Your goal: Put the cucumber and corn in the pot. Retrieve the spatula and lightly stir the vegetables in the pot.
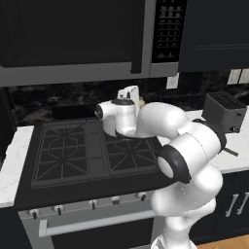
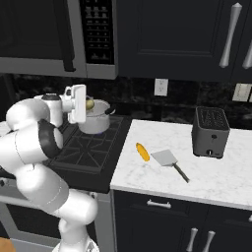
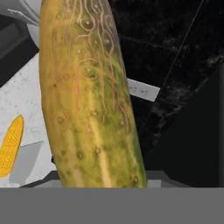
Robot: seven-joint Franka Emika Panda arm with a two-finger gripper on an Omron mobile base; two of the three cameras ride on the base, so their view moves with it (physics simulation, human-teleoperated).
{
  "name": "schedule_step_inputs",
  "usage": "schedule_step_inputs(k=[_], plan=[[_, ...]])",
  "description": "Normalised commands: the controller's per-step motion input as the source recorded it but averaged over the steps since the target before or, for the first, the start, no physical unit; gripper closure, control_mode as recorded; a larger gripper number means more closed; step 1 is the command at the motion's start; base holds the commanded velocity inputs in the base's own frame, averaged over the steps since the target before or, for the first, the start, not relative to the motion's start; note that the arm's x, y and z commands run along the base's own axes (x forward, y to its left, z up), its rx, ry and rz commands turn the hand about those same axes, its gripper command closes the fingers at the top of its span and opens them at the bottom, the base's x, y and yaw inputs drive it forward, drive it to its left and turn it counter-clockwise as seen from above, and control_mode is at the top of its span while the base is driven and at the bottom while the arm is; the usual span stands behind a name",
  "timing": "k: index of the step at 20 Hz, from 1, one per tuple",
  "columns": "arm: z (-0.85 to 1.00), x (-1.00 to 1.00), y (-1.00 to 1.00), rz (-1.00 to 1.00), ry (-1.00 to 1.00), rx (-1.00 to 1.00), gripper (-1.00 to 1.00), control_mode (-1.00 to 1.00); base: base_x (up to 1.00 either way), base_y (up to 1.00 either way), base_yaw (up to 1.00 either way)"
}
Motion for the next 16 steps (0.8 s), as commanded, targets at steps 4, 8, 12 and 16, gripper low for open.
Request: schedule_step_inputs(k=[4, 8, 12, 16], plan=[[-0.19, 0.66, 0.16, -0.07, 0.06, 0.00, 1.00, -1.00, 0.00, 0.00, 0.00], [-0.20, 0.53, 0.04, -0.06, 0.06, 0.00, 1.00, -1.00, 0.00, 0.00, 0.00], [-0.36, 0.39, 0.01, -0.04, 0.03, -0.04, 1.00, -1.00, 0.00, 0.00, 0.00], [-0.38, 0.32, 0.00, -0.03, 0.01, -0.06, 1.00, -1.00, 0.00, 0.00, 0.00]])
